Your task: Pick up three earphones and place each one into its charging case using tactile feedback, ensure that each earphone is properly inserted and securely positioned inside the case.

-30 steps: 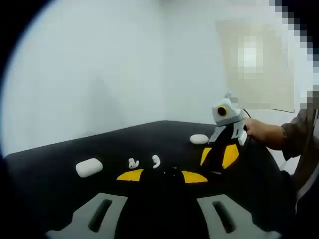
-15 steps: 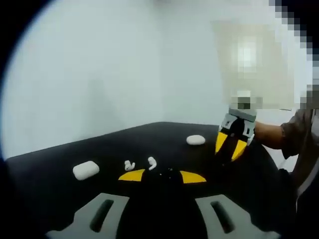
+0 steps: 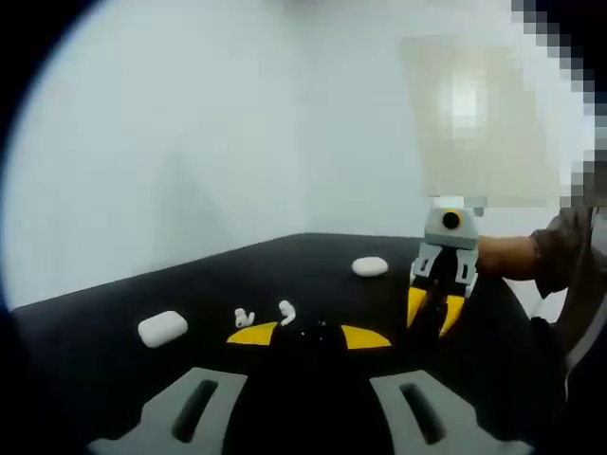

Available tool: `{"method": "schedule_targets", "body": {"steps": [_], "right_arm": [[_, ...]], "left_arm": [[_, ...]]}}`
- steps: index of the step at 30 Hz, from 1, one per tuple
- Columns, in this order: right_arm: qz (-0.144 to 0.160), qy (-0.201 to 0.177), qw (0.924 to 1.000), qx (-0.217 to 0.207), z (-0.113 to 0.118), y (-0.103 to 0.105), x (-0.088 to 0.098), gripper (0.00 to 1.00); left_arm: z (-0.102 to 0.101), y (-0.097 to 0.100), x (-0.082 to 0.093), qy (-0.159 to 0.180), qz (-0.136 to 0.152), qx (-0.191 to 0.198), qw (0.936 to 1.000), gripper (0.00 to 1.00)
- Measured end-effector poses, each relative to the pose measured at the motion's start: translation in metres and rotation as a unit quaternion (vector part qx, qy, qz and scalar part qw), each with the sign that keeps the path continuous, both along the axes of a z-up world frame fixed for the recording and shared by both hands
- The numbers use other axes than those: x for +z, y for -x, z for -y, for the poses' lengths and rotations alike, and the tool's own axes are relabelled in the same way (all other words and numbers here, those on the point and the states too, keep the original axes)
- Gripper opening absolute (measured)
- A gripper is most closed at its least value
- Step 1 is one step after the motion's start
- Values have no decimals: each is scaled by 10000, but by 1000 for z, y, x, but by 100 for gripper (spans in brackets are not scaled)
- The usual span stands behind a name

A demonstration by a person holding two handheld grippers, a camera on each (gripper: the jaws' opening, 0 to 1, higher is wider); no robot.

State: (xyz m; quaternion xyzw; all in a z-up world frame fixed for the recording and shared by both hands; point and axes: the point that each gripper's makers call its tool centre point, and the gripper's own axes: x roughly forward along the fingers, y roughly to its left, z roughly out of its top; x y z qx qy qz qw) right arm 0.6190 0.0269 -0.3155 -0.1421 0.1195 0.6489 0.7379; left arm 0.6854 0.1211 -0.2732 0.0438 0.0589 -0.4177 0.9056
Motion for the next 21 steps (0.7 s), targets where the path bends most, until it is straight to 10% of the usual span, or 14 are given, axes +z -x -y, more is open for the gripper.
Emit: {"method": "schedule_targets", "body": {"steps": [16,21], "right_arm": [[-16,363,9980,521,-12,7,1,20],[-1134,-144,9930,304,-14,8,11,19]], "left_arm": [[15,15,6,83,106,-480,9988,21],[35,40,9,57,181,-1089,9939,22]]}}
